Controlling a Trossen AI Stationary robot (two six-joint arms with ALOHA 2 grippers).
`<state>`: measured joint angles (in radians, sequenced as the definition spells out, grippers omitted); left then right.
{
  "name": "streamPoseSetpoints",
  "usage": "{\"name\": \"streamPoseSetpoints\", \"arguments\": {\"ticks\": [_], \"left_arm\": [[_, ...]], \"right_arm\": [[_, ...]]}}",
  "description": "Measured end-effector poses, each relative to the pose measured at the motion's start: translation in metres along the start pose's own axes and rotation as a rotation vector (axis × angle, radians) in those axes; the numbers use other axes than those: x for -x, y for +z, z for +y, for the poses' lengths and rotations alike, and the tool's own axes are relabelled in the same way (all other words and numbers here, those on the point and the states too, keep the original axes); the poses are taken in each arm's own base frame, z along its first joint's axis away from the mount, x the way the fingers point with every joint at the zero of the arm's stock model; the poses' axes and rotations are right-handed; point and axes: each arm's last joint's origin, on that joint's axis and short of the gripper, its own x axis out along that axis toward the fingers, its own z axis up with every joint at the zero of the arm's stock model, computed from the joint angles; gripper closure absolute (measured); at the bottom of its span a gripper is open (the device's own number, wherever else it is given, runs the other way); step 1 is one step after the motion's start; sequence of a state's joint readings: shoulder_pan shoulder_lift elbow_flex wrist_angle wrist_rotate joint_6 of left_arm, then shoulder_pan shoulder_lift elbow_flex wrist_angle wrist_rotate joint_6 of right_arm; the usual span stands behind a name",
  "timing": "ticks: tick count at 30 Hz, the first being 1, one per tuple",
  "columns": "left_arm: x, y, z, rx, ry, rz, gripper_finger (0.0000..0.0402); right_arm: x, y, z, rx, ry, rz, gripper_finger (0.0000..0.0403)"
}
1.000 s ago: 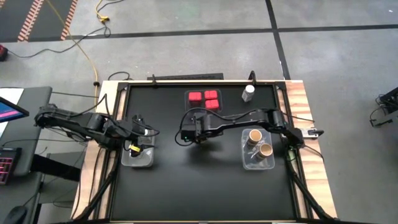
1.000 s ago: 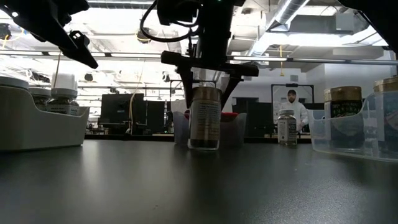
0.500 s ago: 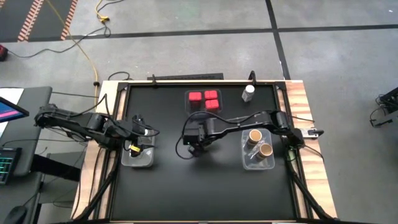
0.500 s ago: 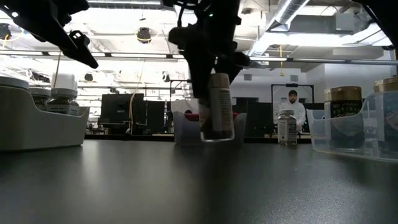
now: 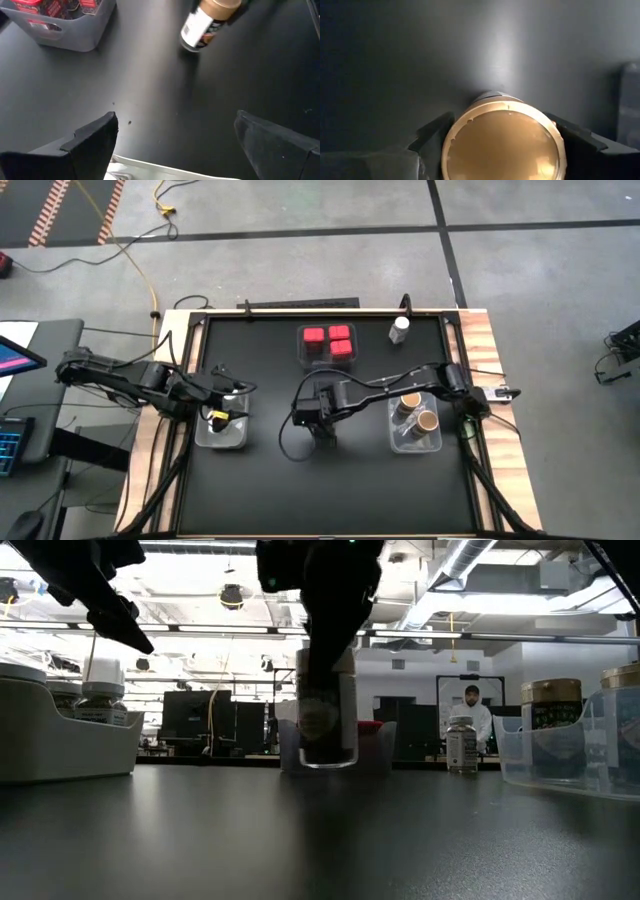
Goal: Sort spices by type
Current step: Put the gold seasoning bottle into the transparent bin
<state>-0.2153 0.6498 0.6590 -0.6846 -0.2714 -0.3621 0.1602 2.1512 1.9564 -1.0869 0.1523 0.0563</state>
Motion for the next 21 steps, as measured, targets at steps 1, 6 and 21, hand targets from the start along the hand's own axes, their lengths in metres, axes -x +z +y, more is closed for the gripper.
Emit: {"name": "streamPoseSetpoints", "arguments": {"ticks": [1, 6, 21], "left_arm": [[0.0, 0.0, 0.0, 0.001, 0.0, 0.0, 0.0017], [0.0, 0.0, 0.0, 0.002, 0.001, 0.002, 0.0017], [0.0, 0.0, 0.001, 0.001, 0.026, -0.005, 0.0017]], "right_arm": [[0.0, 0.0, 0.0, 0.019, 0.003, 0.0, 0.0097], [0.012, -0.018, -0.004, 0.044, 0.017, -0.065, 0.0097], [0.02, -0.086, -0.03, 0.274, 0.19, -0.081, 0.0097]]}}
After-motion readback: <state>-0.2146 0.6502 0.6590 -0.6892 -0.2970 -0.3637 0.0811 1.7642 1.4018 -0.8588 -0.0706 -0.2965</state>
